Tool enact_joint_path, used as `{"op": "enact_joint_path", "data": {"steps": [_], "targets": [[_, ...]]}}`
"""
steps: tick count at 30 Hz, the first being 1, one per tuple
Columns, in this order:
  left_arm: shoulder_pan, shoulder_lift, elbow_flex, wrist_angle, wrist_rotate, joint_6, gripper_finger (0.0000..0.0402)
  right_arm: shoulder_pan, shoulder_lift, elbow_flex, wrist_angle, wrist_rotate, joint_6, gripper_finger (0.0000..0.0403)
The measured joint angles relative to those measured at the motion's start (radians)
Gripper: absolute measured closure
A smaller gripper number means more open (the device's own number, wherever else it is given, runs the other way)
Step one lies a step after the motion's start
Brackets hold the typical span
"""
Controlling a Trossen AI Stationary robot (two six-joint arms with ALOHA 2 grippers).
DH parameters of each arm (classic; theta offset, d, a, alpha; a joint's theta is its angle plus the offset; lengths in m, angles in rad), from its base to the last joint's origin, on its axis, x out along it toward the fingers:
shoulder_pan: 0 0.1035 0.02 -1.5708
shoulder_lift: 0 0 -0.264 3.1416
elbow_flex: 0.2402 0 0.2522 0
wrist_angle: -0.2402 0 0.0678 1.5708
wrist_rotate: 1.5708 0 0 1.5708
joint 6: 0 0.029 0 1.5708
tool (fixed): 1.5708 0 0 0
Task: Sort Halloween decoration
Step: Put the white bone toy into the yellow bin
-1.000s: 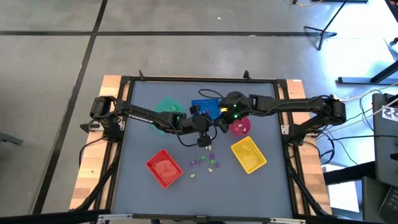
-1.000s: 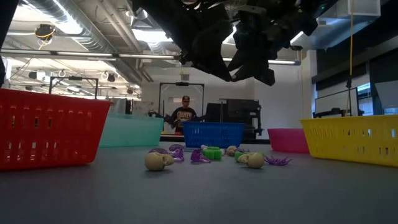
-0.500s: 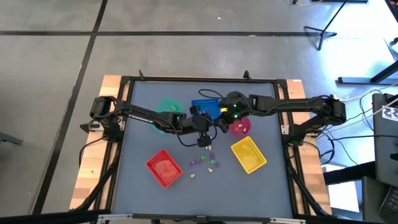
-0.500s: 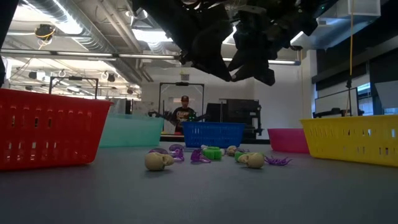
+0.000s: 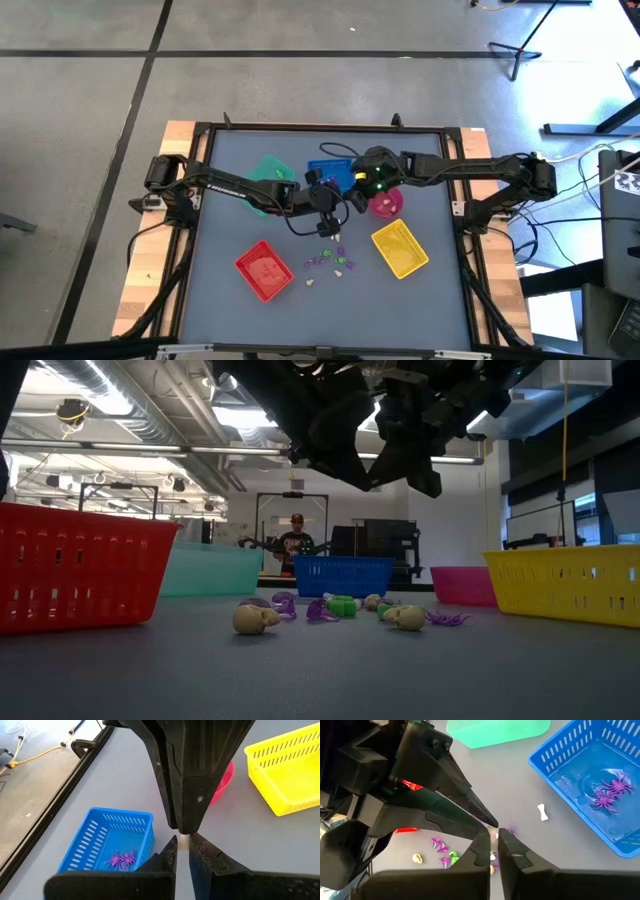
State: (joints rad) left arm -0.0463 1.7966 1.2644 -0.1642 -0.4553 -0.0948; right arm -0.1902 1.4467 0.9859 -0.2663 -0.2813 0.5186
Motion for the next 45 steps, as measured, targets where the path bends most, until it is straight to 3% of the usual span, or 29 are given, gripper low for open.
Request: {"op": "enact_joint_path", "data": {"steps": [8, 17, 31, 40, 45], "targets": [[0.000, 0.000, 0.000, 0.001, 0.000, 0.000, 0.0386, 0.000, 0.000, 0.000, 0.003, 0.000, 0.000, 0.0375], [0.000, 0.000, 0.000, 0.001, 0.000, 0.000, 0.0384, 0.000, 0.000, 0.000, 0.006, 0.000, -0.001, 0.0396], [-0.003, 0.000, 0.000, 0.004, 0.001, -0.001, 0.0281, 0.000, 0.000, 0.000, 0.003, 0.000, -0.019, 0.0397], [-0.029, -0.027, 0.000, -0.006, 0.002, 0.000, 0.0271, 0.000, 0.000, 0.000, -0.014, 0.000, -0.041, 0.0398], [-0.040, -0.051, 0.000, -0.018, 0.001, -0.001, 0.0271, 0.000, -0.011, 0.007, -0.124, 0.000, -0.053, 0.0393]]}}
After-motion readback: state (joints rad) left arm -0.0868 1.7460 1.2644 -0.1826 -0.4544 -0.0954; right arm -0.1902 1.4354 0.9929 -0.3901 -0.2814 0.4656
